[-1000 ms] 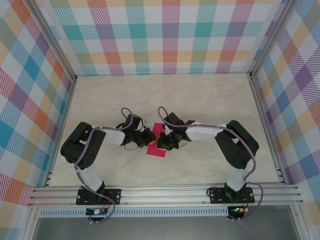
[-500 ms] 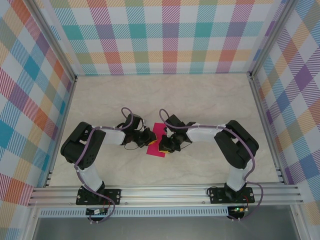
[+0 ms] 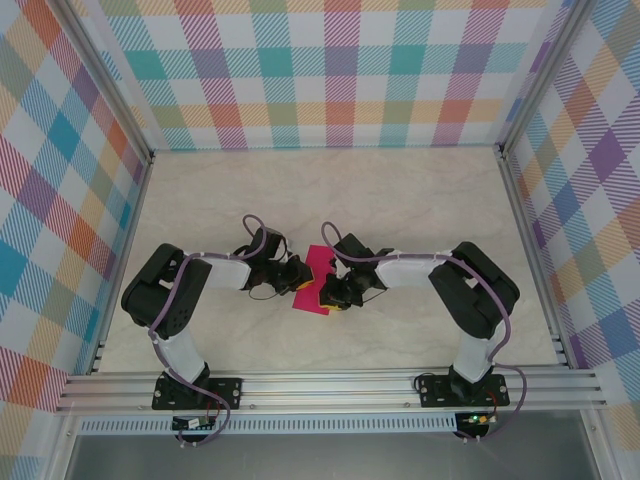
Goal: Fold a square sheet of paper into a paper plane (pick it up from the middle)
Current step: Fold the triangle a second time at the center of the table.
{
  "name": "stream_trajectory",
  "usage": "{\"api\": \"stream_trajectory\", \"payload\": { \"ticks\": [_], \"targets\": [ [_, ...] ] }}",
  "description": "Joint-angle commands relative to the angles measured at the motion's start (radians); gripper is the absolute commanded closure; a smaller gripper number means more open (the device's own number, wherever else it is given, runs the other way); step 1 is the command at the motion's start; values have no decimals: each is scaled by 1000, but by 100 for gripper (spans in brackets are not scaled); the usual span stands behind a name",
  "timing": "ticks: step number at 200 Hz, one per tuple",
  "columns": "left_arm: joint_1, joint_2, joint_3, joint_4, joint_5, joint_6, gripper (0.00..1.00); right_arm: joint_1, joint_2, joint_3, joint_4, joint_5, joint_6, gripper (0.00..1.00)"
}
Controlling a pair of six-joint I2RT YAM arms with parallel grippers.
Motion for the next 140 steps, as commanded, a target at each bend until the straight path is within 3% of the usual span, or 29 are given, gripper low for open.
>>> {"api": "stream_trajectory", "payload": {
  "ticks": [1, 52, 88, 140],
  "targets": [
    [-13, 54, -21, -77, -82, 18, 89, 11, -38, 4, -21, -36, -12, 84],
    [-13, 60, -18, -71, -78, 14, 89, 13, -13, -5, -9, -50, -17, 83],
    [-13, 59, -16, -78, -81, 20, 89, 12, 53, -4, -123, 44, -19, 84],
    [-13, 57, -15, -87, -86, 23, 89, 12, -97, 7, -84, 5, -27, 82]
  ]
}}
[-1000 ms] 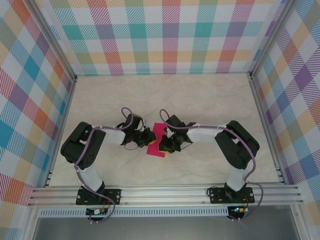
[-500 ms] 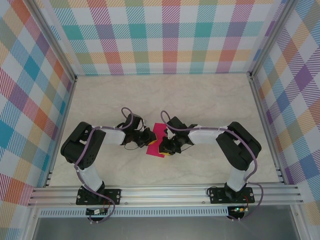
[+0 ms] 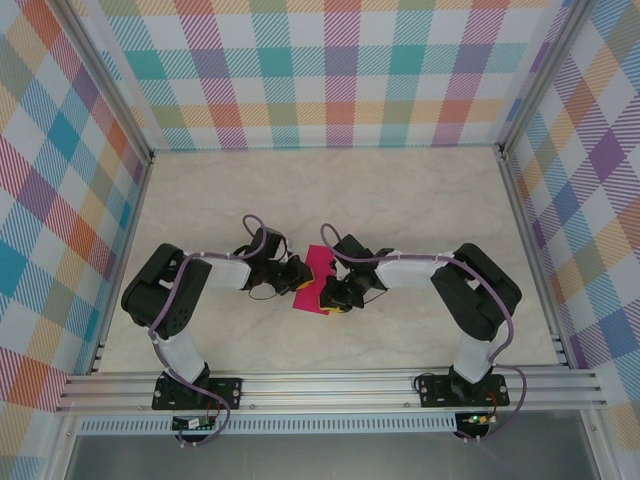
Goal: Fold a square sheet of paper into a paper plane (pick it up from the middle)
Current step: Fold the triangle a second time at the center of the table.
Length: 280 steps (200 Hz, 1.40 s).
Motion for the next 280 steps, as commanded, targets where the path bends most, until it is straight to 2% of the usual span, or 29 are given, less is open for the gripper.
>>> {"api": "stream_trajectory", "payload": {
  "ticks": [1, 61, 92, 154, 172, 220, 280],
  "targets": [
    [-13, 57, -17, -84, -85, 23, 89, 5, -70, 3, -24, -4, -19, 82],
    [-13, 42, -10, -89, -84, 15, 88, 6, 22, 49, -10, -29, -11, 83],
    [-13, 42, -14, -83, -77, 14, 88, 6, 71, 26, -57, 21, -4, 83],
    [-14, -39, 13, -116, -76, 35, 76, 6, 89, 7, -76, 18, 2, 87],
    [-20, -72, 4, -89, -53, 15, 76, 5, 91, 12, -67, 18, 6, 88],
    [-33, -152, -42, -67, -49, -10, 84, 6, 105, 32, -89, 37, 12, 91],
    [-74, -102, -32, -68, -25, -15, 90, 6, 106, 16, -67, 30, 21, 92]
  ]
}}
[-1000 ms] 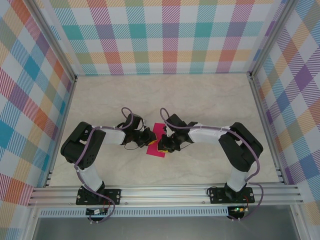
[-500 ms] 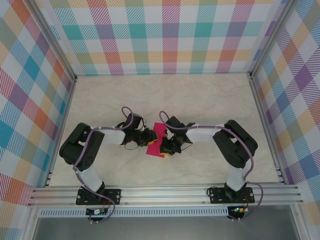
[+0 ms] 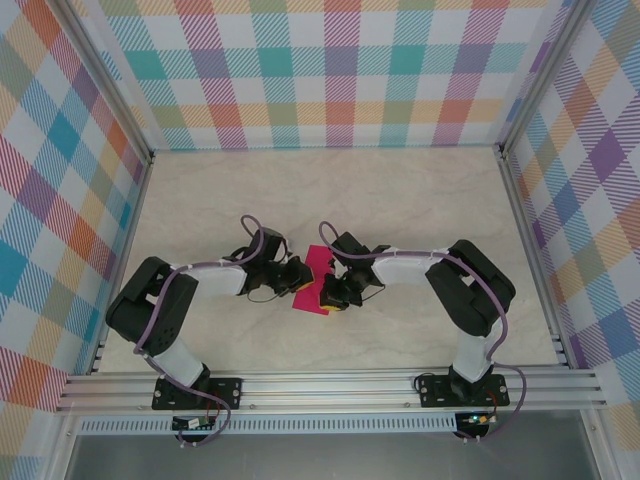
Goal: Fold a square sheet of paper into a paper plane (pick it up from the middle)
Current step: Fold the triangle a second time at the center of the table.
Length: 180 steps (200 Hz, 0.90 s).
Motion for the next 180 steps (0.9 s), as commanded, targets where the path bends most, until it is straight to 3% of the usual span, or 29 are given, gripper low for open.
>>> {"api": "stream_trajectory", "payload": {
  "ticks": [1, 58, 94, 118, 180],
  "targets": [
    [-30, 24, -4, -6, 16, -6, 90, 9, 49, -28, -47, 35, 10, 92],
    [-49, 109, 1, 46, 11, -13, 90, 9, 51, -47, -36, 36, 13, 92],
    [-45, 116, 13, -71, -161, 14, 92, 9, 53, -66, -27, 34, 15, 92],
    [-37, 129, 17, -88, -213, 13, 93, 9, 48, -72, -31, 34, 9, 92],
    [-1, 108, 21, -72, -202, 27, 90, 9, 40, -80, -30, 38, 4, 92]
  ]
}}
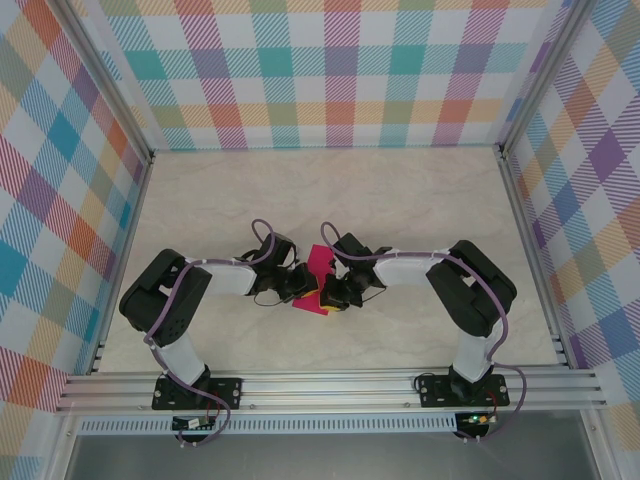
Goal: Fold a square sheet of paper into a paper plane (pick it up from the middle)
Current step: Fold the triangle a second time at the center of the table.
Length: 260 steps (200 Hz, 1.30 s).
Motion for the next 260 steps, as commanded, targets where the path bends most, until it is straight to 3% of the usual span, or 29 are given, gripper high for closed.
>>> {"api": "stream_trajectory", "payload": {
  "ticks": [1, 149, 260],
  "targets": [
    [32, 22, -3, -58, -168, 25, 90, 14, 46, -51, -72, 54, -2, 92],
    [129, 54, 27, -11, -72, 66, 84, 14, 47, -65, -51, 43, -1, 92],
    [173, 89, 96, -67, -54, 100, 81, 14, 44, -69, -51, 42, -6, 92]
  ]
}}
